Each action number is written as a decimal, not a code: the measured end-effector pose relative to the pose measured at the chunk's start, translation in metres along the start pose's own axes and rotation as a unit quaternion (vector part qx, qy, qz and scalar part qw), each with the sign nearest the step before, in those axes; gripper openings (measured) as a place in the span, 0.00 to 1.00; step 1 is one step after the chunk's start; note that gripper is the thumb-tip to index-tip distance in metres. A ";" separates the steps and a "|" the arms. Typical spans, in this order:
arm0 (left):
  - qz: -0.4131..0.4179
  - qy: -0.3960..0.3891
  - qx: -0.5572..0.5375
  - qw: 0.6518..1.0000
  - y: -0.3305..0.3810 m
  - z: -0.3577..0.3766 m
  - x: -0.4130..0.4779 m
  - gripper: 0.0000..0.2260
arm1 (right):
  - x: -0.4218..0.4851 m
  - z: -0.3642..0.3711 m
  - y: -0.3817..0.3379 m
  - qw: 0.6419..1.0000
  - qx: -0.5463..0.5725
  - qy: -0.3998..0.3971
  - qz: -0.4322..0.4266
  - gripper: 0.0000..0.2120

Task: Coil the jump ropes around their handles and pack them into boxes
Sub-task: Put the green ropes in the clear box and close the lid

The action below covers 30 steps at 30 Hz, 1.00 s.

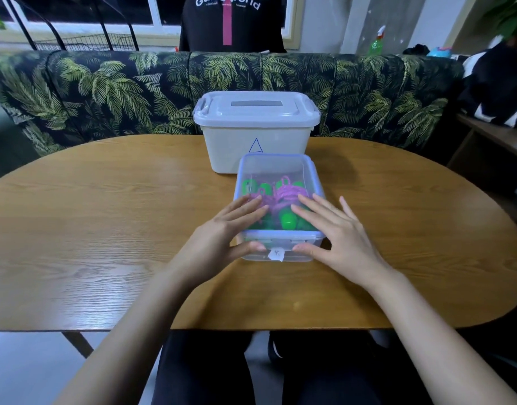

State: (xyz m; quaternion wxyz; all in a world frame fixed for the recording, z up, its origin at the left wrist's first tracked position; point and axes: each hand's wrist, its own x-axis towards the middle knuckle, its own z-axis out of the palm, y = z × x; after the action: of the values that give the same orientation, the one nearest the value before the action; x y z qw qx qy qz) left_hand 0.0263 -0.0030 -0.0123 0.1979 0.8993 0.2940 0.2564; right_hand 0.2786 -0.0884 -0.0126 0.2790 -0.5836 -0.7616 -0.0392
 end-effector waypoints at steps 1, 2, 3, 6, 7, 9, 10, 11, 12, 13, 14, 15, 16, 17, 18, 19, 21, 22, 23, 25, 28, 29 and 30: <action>0.003 0.005 -0.001 1.000 0.000 0.001 0.000 0.34 | 0.000 0.001 0.001 1.000 0.000 0.004 -0.002 0.36; 0.004 0.015 -0.002 1.000 0.001 0.003 -0.001 0.33 | 0.000 0.002 0.001 1.000 0.001 0.009 -0.005 0.36; 0.007 0.031 0.004 0.999 0.002 0.005 -0.001 0.33 | 0.000 0.003 0.001 1.000 0.002 0.017 -0.008 0.36; 0.034 0.092 0.069 0.993 0.006 0.011 -0.002 0.30 | 0.000 0.009 0.001 0.998 -0.023 0.053 -0.022 0.33; 0.044 0.103 0.083 0.990 0.006 0.013 -0.002 0.29 | 0.000 0.010 0.002 0.997 -0.040 0.066 -0.028 0.32; 0.055 0.112 0.098 0.987 0.005 0.015 -0.001 0.27 | 0.000 0.013 -0.001 0.993 -0.077 0.079 -0.034 0.31; 0.054 0.122 0.123 0.983 0.003 0.015 -0.001 0.27 | 0.001 0.014 -0.006 0.991 -0.099 0.086 -0.031 0.31; 0.045 0.141 0.159 0.976 0.001 0.015 -0.001 0.25 | 0.004 0.016 -0.013 0.988 -0.120 0.094 -0.027 0.31; 0.027 0.167 0.194 0.966 -0.002 0.013 -0.003 0.23 | 0.007 0.017 -0.019 0.986 -0.130 0.101 -0.023 0.31; 0.001 0.197 0.213 0.957 -0.008 0.010 -0.005 0.21 | 0.010 0.017 -0.026 0.987 -0.120 0.104 -0.021 0.31; -0.028 0.229 0.218 0.948 -0.018 0.005 -0.008 0.18 | 0.014 0.017 -0.033 0.992 -0.078 0.100 -0.023 0.29; -0.058 0.257 0.210 0.941 -0.027 -0.001 -0.011 0.15 | 0.019 0.016 -0.040 0.996 -0.006 0.085 -0.027 0.27; -0.089 0.278 0.191 0.937 -0.035 -0.008 -0.013 0.16 | 0.022 0.014 -0.047 0.995 0.083 0.055 -0.030 0.25; -0.114 0.286 0.167 0.937 -0.041 -0.014 -0.013 0.19 | 0.025 0.014 -0.052 0.987 0.159 0.025 -0.027 0.23; -0.124 0.286 0.148 0.938 -0.041 -0.019 -0.012 0.21 | 0.027 0.014 -0.053 0.979 0.201 0.012 -0.022 0.21; -0.117 0.280 0.140 0.942 -0.034 -0.022 -0.010 0.20 | 0.030 0.013 -0.050 0.979 0.203 0.028 -0.017 0.21; -0.078 0.234 0.122 0.961 -0.009 -0.019 -0.006 0.19 | 0.035 0.010 -0.031 0.989 0.119 0.087 -0.005 0.21; -0.061 0.196 0.119 0.971 0.003 -0.015 -0.008 0.21 | 0.035 0.008 -0.017 0.994 0.066 0.086 0.010 0.23; -0.047 0.162 0.131 0.977 0.011 -0.010 -0.010 0.25 | 0.034 0.004 -0.004 0.997 0.028 0.066 0.026 0.25; -0.032 0.117 0.174 0.977 0.008 -0.005 -0.013 0.30 | 0.024 0.002 0.015 0.999 -0.011 0.026 0.041 0.28; -0.040 0.092 0.223 0.970 -0.011 -0.009 -0.008 0.30 | 0.010 -0.004 0.023 0.997 -0.013 0.073 0.015 0.27; -0.033 0.086 0.230 0.969 -0.017 -0.011 -0.006 0.29 | 0.007 -0.005 0.024 0.996 -0.003 0.086 0.010 0.26; -0.022 0.078 0.221 0.972 -0.022 -0.011 -0.003 0.28 | 0.006 -0.007 0.025 0.995 0.002 0.096 0.005 0.26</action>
State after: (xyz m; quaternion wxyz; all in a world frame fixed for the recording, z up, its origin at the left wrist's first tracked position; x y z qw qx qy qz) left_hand 0.0084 0.0139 -0.0154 -0.0243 0.8911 0.3776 0.2503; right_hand 0.3030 -0.0779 -0.0106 0.3520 -0.5800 -0.7288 -0.0923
